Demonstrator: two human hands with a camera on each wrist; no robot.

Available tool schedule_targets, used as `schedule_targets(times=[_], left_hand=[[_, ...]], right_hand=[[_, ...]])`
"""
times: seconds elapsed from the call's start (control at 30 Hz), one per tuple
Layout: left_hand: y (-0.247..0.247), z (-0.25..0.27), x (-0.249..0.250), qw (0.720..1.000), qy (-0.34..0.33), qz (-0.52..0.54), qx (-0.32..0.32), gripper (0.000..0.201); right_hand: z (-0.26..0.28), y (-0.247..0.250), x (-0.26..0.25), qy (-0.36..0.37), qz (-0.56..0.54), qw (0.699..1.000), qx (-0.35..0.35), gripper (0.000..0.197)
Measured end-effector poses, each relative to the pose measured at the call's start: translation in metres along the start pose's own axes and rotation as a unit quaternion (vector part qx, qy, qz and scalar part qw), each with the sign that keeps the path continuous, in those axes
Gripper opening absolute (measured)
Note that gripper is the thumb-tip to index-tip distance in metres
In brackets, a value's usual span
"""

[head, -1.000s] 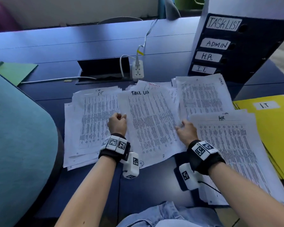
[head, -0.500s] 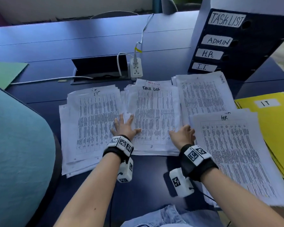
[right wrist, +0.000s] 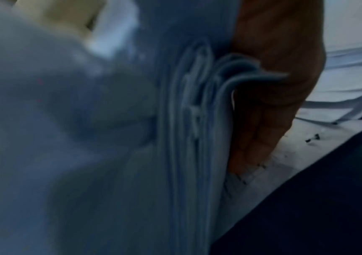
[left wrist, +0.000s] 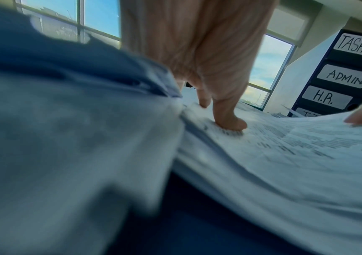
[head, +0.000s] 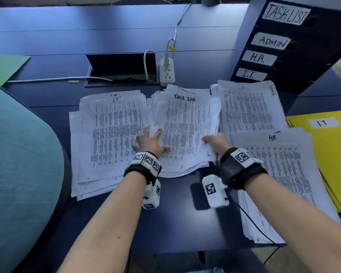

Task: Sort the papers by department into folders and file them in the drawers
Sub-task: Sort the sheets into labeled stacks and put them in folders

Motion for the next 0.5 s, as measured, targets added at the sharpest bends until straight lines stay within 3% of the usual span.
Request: schedule_targets(times=[0.17, 0.27, 0.4, 0.5], left_hand=[[-0.001, 0.000, -0.004, 1.000, -0.011, -0.017, 0.004, 0.080], [-0.002, -0.001, -0.004, 0.999, -0.017, -0.044, 0.006, 0.082], [-0.004, 0.001, -0.008, 0.998, -0.030, -0.058, 0.019, 0.083], [-0.005, 0.002, -0.010, 0.997, -0.031, -0.063, 0.028, 0.083]], right_hand=[[-0.007, 0.002, -0.015, 0.066, 0.176, 0.982, 0.003, 0.023], [0.001, -0.015, -0.012, 0.155, 0.286, 0.945, 0.024, 0.042], [0.015, -0.040, -0.011, 0.260, 0.329, 0.908, 0.030, 0.028], [0.010, -0.034, -0.010, 0.256, 0.329, 0.909, 0.033, 0.028]])
Point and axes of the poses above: each hand's wrist, its own z-axis away from the middle knuckle, its own y-axis out of the back of the hand, x = y × z, the point moved 2 cm from there along -z, towards the middle knuckle, and after that the axes turned 6 degrees about z, right-handed, at the moved point
